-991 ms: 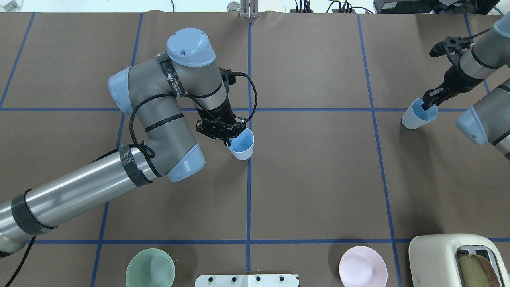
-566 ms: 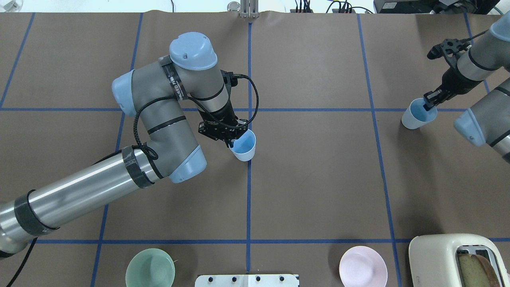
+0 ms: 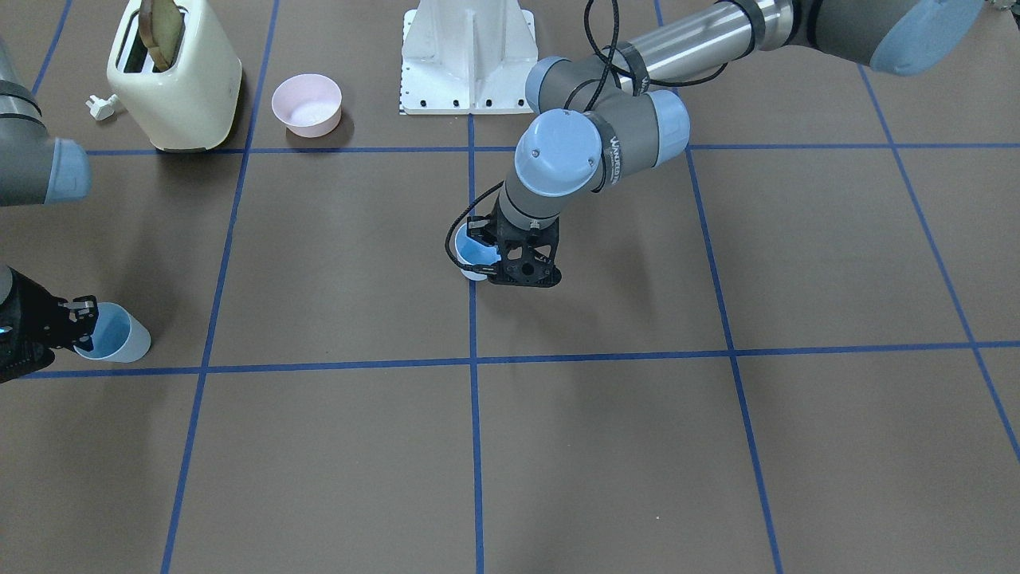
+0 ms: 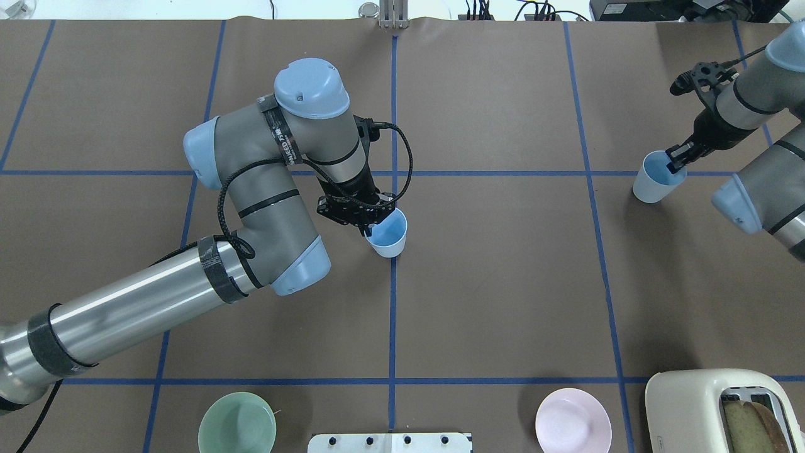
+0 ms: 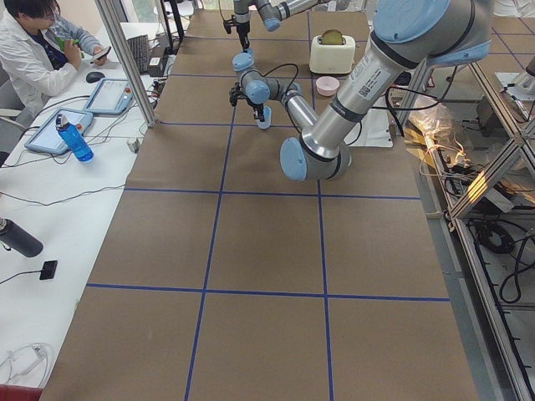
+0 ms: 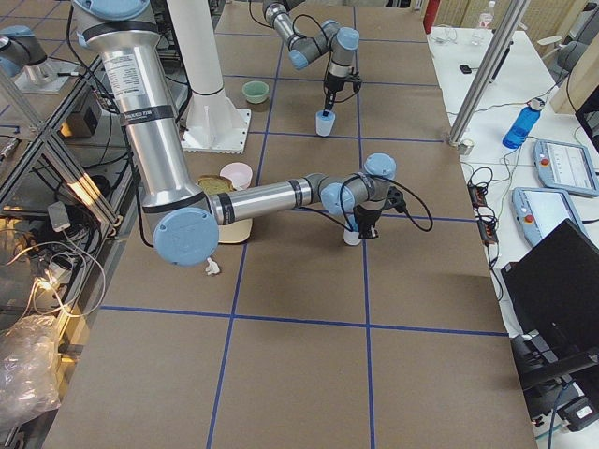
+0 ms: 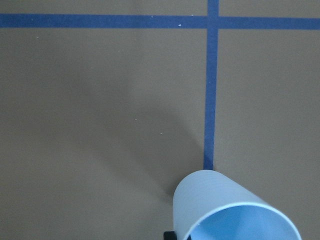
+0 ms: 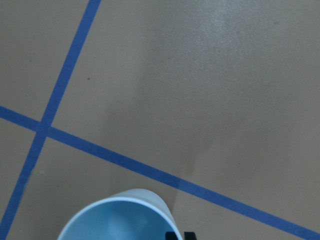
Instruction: Stack blue cups with both arms
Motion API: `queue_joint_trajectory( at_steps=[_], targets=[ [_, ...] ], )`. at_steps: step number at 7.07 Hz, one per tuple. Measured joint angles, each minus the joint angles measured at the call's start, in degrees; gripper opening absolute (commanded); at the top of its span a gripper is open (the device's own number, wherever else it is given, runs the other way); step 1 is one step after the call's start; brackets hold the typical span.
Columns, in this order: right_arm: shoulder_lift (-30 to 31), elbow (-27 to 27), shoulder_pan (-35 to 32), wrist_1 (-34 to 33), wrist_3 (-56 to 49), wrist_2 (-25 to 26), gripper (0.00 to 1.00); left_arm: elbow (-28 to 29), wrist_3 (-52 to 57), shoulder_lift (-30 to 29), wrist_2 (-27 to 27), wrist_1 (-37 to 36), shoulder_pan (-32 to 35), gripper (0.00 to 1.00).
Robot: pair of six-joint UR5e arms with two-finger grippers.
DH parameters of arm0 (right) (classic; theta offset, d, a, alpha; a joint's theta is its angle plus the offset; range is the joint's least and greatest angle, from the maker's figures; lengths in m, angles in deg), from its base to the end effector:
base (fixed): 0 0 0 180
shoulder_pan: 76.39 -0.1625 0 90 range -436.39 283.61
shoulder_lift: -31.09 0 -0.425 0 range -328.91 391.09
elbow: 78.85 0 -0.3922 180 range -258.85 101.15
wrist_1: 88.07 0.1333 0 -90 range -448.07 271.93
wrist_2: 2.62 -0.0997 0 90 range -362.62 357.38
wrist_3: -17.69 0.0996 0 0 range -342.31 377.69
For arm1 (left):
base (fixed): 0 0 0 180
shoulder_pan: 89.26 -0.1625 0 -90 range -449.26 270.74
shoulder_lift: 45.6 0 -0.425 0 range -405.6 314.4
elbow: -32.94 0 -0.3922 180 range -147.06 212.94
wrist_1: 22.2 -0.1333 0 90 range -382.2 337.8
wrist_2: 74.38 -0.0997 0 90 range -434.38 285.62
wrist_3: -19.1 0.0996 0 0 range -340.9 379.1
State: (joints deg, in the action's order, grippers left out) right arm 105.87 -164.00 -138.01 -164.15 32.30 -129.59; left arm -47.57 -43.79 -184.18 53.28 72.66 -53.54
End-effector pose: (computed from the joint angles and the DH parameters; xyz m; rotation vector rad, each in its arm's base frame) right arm -0.2306 -0.5812 0.5335 0.1485 -0.7449 -0.3655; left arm 0.5663 -0.4965 0.1839 -0.1474 0.9536 0.1135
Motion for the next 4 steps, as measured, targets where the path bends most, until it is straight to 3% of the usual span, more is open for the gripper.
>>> queue_joint_trajectory(
  at_steps=[1, 4],
  targets=[
    [-0.1, -0.2, 0.0, 0.0, 0.1, -0.1, 0.14, 0.0, 0.0, -0.1, -0.1, 0.4, -0.1, 0.83],
    [-1.9, -0.9, -0.2, -0.5, 1.6, -1.3, 0.14, -0.3, 0.2, -0.1, -0.2, 0.9, 0.0, 0.93]
  ],
)
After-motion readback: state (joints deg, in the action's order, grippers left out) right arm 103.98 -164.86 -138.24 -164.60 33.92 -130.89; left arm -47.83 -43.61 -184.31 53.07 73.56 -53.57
